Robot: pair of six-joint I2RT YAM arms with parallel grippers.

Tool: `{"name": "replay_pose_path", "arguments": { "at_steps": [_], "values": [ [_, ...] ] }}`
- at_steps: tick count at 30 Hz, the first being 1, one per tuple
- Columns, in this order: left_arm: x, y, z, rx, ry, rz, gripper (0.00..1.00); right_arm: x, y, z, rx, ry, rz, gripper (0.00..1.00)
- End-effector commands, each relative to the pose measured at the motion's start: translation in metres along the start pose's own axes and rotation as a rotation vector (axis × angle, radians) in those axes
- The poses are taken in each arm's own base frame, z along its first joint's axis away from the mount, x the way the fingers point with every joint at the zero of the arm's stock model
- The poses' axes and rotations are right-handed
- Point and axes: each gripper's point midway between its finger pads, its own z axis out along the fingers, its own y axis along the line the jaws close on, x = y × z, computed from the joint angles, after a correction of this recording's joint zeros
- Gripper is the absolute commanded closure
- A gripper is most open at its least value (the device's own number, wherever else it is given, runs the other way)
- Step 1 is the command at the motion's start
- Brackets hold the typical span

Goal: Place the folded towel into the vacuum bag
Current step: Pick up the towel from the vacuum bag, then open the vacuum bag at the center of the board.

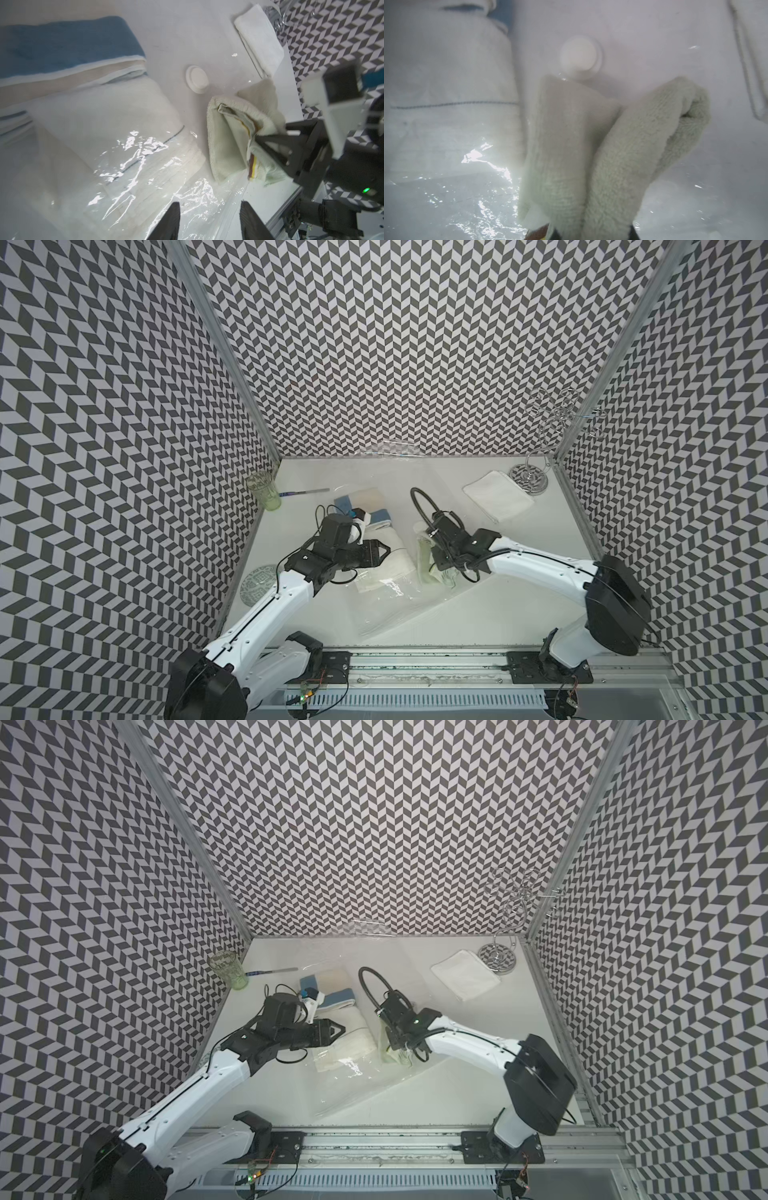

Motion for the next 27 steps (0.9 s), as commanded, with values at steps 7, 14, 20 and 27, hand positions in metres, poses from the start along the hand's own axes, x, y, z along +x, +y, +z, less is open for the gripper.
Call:
{"name": "replay_pose_path", "arguments": {
  "at_steps": [7,14,20,27],
  "values": [
    [0.083,-0.084,0.054,-0.030,0.246,0.528,0.34,-0.008,-0.114,-0.048,0.085,-0.073,0.260,0.93],
    [0.118,-0.070,0.079,-0.205,0.385,0.723,0.29,-0.009,-0.117,-0.067,0.046,-0.102,0.268,0.94],
    [0.123,-0.052,0.086,-0.366,0.409,0.852,0.24,-0.004,-0.111,-0.065,0.010,-0.097,0.280,0.94],
    [0.134,-0.037,0.100,-0.448,0.459,0.969,0.24,-0.006,-0.113,-0.068,0.018,-0.108,0.276,0.94]
  ]
}}
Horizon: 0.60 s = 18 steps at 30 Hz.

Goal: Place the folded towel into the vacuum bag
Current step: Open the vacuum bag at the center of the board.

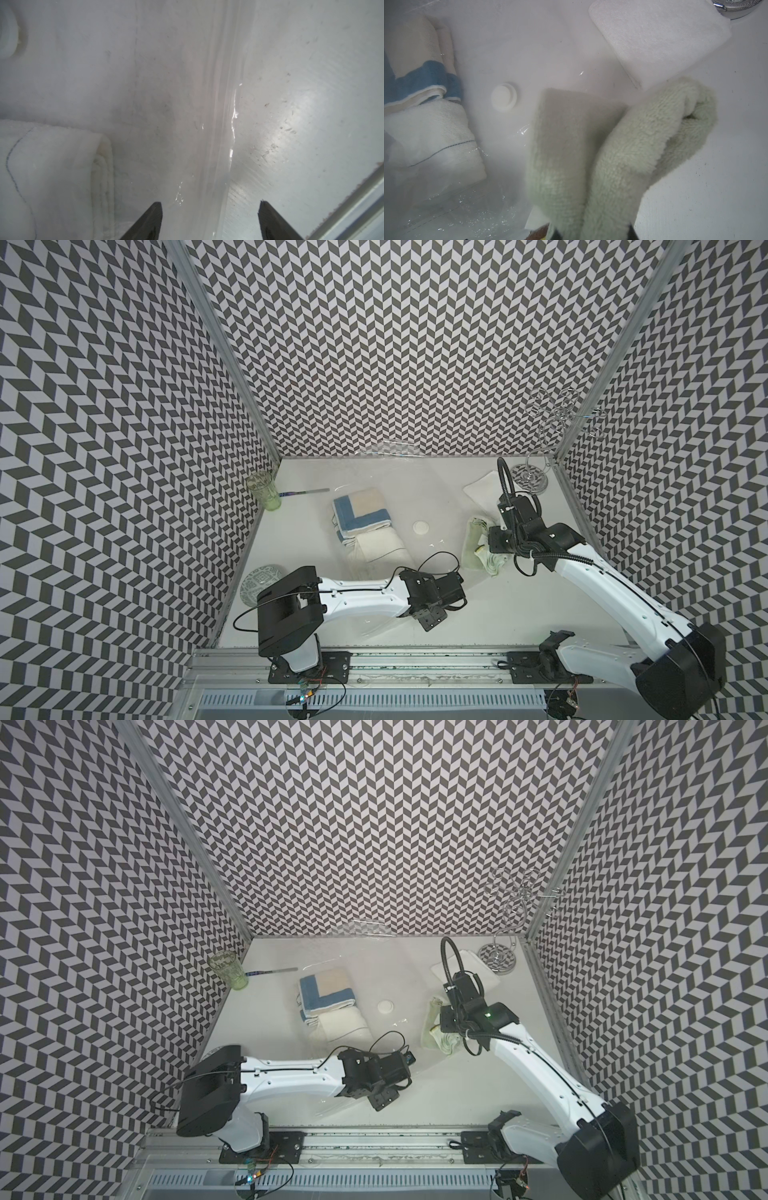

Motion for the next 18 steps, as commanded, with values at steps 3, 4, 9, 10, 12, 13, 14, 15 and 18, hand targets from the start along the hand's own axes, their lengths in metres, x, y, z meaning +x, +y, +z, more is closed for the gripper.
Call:
{"name": "replay_pose_path", "arguments": {
  "at_steps": [3,4,9,10,12,13,14,15,18],
  "values": [
    [-0.001,0.012,0.002,-0.084,0.004,0.068,0.25,-0.012,0.001,-0.011,-0.019,-0.065,-0.004,0.94],
    [0.000,0.015,0.004,-0.101,0.009,0.075,0.26,-0.012,0.001,-0.011,-0.020,-0.068,-0.001,0.94],
    [-0.005,0.028,0.000,-0.152,-0.005,0.056,0.37,-0.013,0.002,-0.013,-0.025,-0.070,-0.001,0.94],
    [-0.006,0.030,-0.001,-0.150,-0.014,0.047,0.41,-0.013,0.001,-0.014,-0.020,-0.072,-0.001,0.94],
    [-0.008,0.034,-0.003,-0.154,-0.027,0.038,0.49,-0.013,0.000,-0.015,-0.014,-0.073,-0.002,0.93],
    [-0.008,0.038,-0.003,-0.165,-0.027,0.032,0.54,-0.014,-0.001,-0.016,-0.012,-0.075,-0.003,0.94],
    [-0.008,0.040,-0.003,-0.172,-0.026,0.027,0.60,-0.014,-0.001,-0.017,-0.011,-0.075,-0.006,0.94],
    [-0.010,0.043,-0.005,-0.177,-0.032,0.022,0.65,-0.015,-0.001,-0.019,-0.012,-0.076,-0.010,0.94],
    [-0.015,0.050,-0.009,-0.177,-0.056,0.000,0.70,-0.016,-0.001,-0.026,-0.014,-0.078,-0.028,0.94]
  ]
}}
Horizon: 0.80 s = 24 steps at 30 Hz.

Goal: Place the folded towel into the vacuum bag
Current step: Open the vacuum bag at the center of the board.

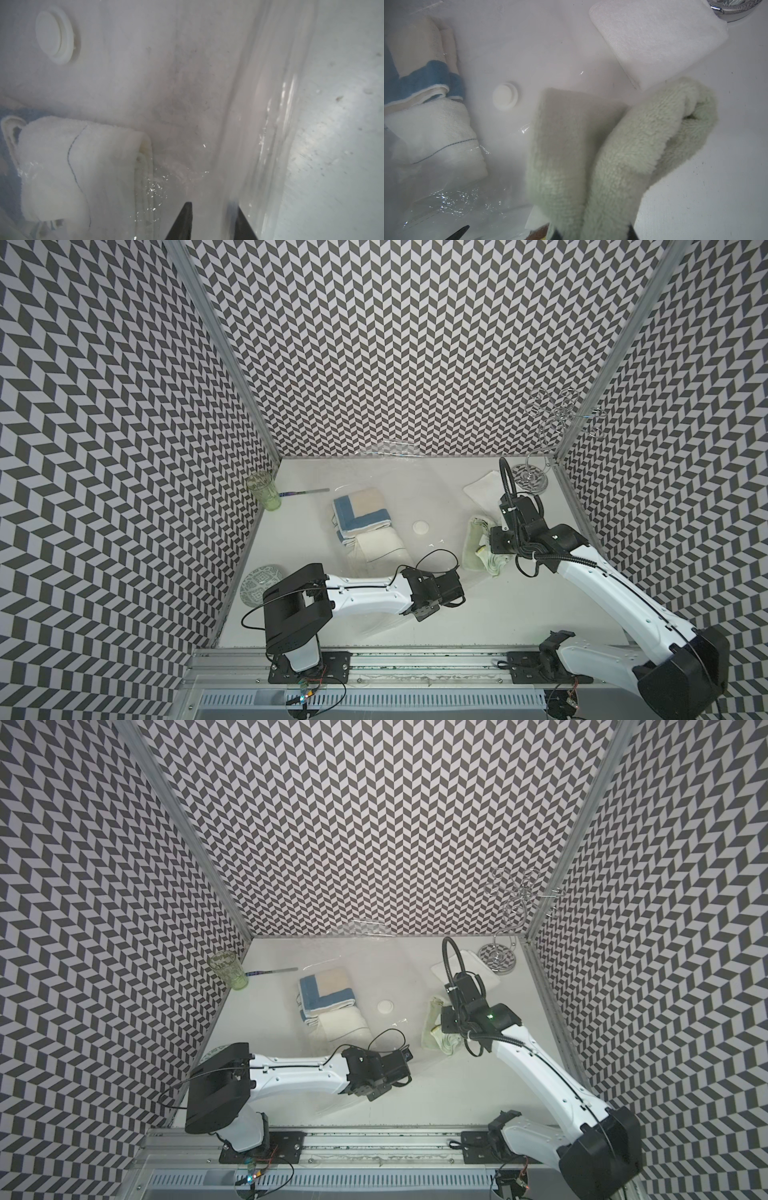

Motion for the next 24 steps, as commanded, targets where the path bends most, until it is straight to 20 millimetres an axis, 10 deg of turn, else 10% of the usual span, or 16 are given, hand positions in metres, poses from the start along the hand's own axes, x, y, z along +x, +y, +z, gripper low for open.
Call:
{"name": "replay_pose_path", "arguments": {
  "at_steps": [1,13,18,24],
  "values": [
    [-0.015,0.013,-0.012,-0.007,-0.069,-0.039,0.68,-0.019,0.000,-0.023,-0.015,-0.079,-0.018,0.94],
    [-0.003,0.002,0.013,0.002,-0.019,-0.021,0.67,-0.021,0.008,-0.040,-0.078,-0.105,-0.025,0.93],
    [-0.036,0.033,-0.022,0.050,-0.138,-0.161,1.00,-0.005,0.028,-0.052,-0.205,-0.009,-0.096,0.93],
    [-0.077,0.077,-0.080,0.234,-0.364,-0.412,1.00,0.021,0.052,-0.106,-0.365,0.028,-0.076,0.95]
  ]
}}
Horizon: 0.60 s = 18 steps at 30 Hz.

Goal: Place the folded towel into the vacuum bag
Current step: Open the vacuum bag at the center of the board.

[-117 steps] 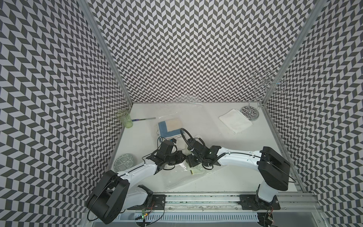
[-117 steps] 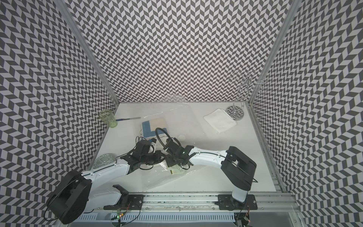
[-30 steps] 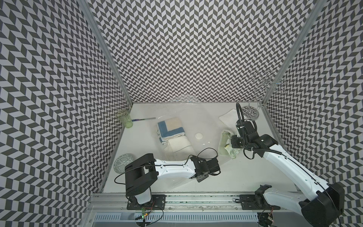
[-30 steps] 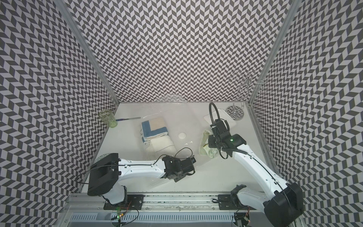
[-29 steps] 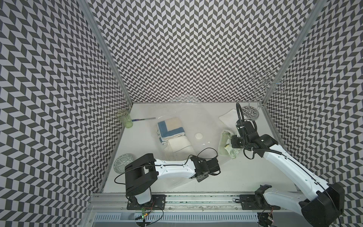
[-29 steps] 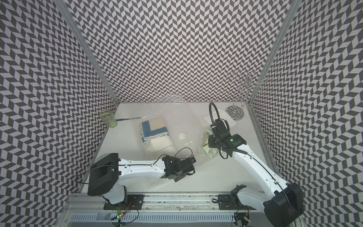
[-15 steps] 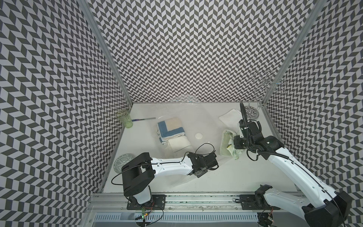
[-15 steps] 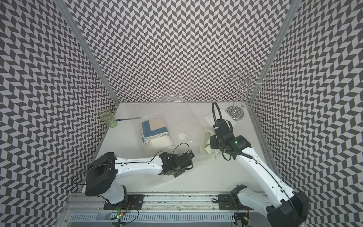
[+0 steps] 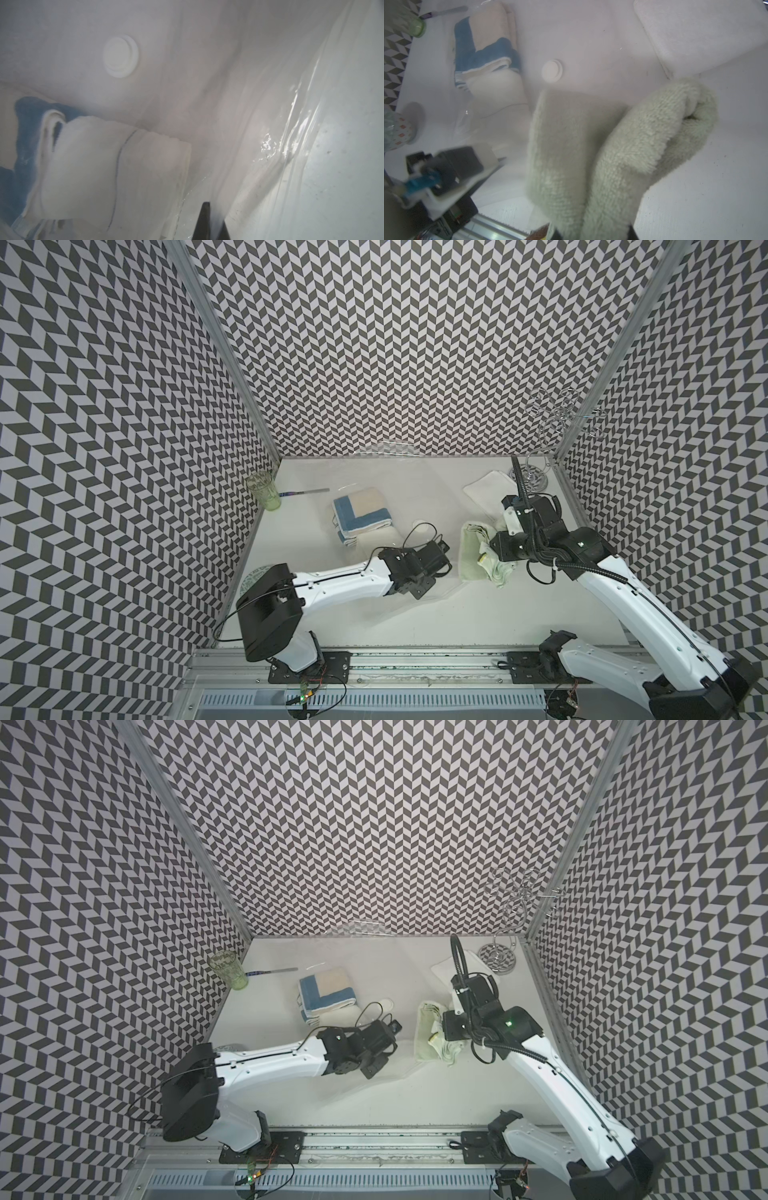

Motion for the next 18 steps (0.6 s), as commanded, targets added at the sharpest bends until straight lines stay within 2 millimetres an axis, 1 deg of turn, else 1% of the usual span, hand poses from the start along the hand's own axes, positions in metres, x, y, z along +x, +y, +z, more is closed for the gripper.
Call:
{"name": "replay_pose_path", "arguments": {
  "at_steps": [1,3,5,6,7,9,11,14,16,18],
  "values": [
    [-0.051,0.005,-0.036,0.147,-0.172,-0.158,1.00,0.017,0.029,-0.038,-0.127,0.015,-0.017,0.95],
    [-0.060,0.012,-0.043,0.164,-0.200,-0.196,1.00,0.038,0.044,-0.038,-0.139,0.062,-0.051,0.95],
    [-0.068,0.013,-0.049,0.171,-0.222,-0.210,1.00,0.053,0.059,-0.031,-0.145,0.089,-0.102,0.95],
    [-0.072,0.013,-0.052,0.180,-0.233,-0.211,1.00,0.058,0.069,-0.026,-0.151,0.093,-0.137,0.95],
    [-0.074,0.012,-0.052,0.185,-0.238,-0.211,1.00,0.059,0.078,-0.021,-0.160,0.093,-0.165,0.95],
    [-0.079,0.010,-0.054,0.195,-0.246,-0.209,1.00,0.056,0.103,-0.010,-0.194,0.080,-0.234,0.95],
    [-0.079,0.011,-0.056,0.196,-0.248,-0.210,1.00,0.050,0.120,0.002,-0.204,0.071,-0.293,0.96],
    [-0.076,0.011,-0.056,0.195,-0.248,-0.209,1.00,0.031,0.123,0.024,-0.137,0.024,-0.348,0.97],
    [-0.074,0.012,-0.057,0.192,-0.249,-0.209,1.00,0.021,0.118,0.041,-0.109,0.005,-0.358,0.97],
    [-0.072,0.012,-0.056,0.188,-0.245,-0.206,1.00,0.018,0.111,0.060,-0.105,0.006,-0.372,0.97]
  ]
}}
